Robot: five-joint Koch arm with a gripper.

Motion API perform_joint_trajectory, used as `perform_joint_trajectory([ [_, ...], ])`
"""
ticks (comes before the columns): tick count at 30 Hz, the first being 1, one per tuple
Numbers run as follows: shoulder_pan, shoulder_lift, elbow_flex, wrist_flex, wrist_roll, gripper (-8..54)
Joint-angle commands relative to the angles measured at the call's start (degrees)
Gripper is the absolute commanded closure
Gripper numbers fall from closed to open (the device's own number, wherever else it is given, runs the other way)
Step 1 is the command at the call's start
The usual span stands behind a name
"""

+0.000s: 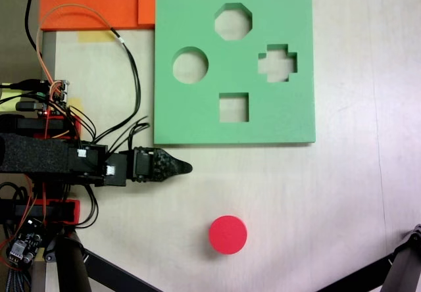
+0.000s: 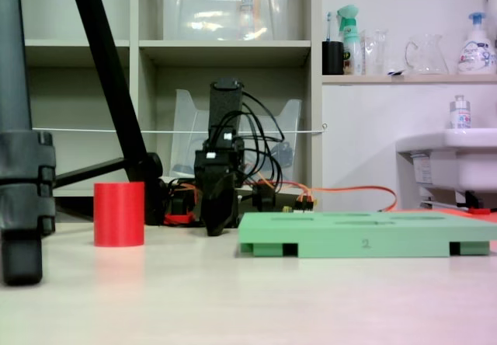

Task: Put the cylinder block into the corresponding hole

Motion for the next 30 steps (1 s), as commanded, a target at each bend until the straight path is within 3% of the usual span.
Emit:
perform_joint_trajectory([
  [1,-2.11,3.52,3.78,1.41,0.0,11.2],
  [12,-2.55,3.6,3.78,0.7,1.23,9.1],
  [14,-2.46,3.6,3.87,-5.8,10.99,8.4],
  [16,-2.64,3.6,3.87,-17.75,27.42,9.0],
  [18,-2.81,3.6,3.87,-25.05,29.18,9.5],
  [19,-2.9,3.6,3.78,-30.06,35.24,9.7],
  [22,-5.63,3.52,3.08,-45.0,67.5,10.8],
  [25,-7.91,3.6,1.85,-47.72,92.02,10.7],
  [30,-8.88,-0.26,0.0,-43.07,96.68,12.0],
])
